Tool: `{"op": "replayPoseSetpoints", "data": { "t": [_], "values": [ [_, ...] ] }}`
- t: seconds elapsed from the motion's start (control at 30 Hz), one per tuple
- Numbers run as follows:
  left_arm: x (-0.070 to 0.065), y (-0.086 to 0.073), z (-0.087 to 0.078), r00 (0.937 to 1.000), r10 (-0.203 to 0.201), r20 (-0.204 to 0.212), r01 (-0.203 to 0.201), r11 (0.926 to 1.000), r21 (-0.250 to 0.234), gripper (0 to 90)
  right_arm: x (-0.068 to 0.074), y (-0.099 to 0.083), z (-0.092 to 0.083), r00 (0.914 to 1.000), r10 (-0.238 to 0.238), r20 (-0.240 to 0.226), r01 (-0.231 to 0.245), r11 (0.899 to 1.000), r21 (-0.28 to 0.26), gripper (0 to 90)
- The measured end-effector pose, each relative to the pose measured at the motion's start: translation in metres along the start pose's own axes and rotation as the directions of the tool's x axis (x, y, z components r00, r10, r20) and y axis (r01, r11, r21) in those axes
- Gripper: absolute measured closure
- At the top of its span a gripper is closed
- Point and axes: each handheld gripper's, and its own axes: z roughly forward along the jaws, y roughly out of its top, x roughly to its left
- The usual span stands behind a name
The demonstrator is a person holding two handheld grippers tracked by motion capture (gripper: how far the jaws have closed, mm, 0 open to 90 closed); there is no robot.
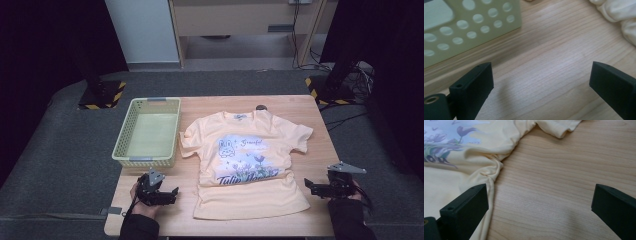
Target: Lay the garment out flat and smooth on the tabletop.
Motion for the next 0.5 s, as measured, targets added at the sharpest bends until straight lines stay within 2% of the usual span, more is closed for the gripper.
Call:
{"op": "replayPoseSetpoints", "data": {
  "t": [0.13,0.5],
  "values": [
    [0.008,-0.002,0.002,0.9992,-0.034,-0.02,0.034,0.9994,0.0,4.6,-0.008,-0.003,0.002,0.9998,0.019,0.011,-0.019,1.0,0.008,1.0],
    [0.016,-0.005,0.007,0.9962,-0.072,-0.051,0.072,0.9974,0.002,3.1,-0.025,-0.01,0.009,0.9986,0.041,0.034,-0.042,0.999,0.023,1.0]
  ]
}}
